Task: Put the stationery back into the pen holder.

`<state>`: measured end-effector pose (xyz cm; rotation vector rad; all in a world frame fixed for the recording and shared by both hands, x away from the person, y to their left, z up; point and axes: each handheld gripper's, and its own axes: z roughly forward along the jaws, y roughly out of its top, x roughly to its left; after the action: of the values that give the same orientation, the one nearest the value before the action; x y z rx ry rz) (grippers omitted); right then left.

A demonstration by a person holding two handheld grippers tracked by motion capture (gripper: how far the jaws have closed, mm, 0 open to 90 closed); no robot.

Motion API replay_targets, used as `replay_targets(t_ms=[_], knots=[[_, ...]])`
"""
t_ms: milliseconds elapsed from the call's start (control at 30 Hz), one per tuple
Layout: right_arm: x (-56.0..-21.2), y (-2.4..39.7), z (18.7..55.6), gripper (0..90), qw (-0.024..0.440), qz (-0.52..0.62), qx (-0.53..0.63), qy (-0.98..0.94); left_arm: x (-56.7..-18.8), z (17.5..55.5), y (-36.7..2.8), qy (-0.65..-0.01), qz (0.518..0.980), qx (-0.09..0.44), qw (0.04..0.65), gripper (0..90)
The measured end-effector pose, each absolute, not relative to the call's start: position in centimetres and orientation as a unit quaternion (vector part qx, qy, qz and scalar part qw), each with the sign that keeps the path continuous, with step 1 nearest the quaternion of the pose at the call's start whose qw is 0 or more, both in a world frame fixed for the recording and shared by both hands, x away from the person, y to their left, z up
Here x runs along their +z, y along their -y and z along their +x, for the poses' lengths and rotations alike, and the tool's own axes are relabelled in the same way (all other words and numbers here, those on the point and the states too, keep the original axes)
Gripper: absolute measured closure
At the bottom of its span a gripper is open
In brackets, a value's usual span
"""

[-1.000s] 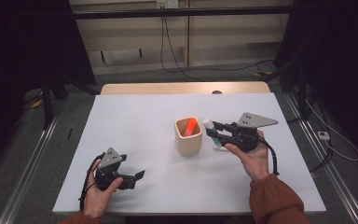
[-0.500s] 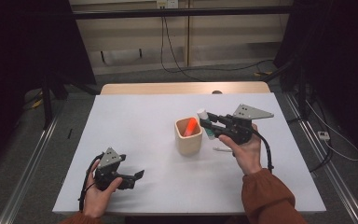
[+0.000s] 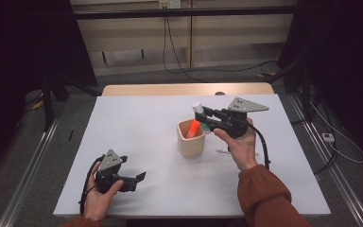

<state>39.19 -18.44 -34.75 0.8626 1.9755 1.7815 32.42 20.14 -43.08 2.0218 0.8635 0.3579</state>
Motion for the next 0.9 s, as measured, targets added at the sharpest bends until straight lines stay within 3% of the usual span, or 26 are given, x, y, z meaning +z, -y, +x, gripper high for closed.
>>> replay_targets(t_ms=[900], knots=[[-36.2, 15.8, 42.5, 66.3, 0.17, 0.323, 0.629, -0.686, -43.2, 32.5, -20.1, -0.346, 0.818, 0.139, 0.439, 7.0]])
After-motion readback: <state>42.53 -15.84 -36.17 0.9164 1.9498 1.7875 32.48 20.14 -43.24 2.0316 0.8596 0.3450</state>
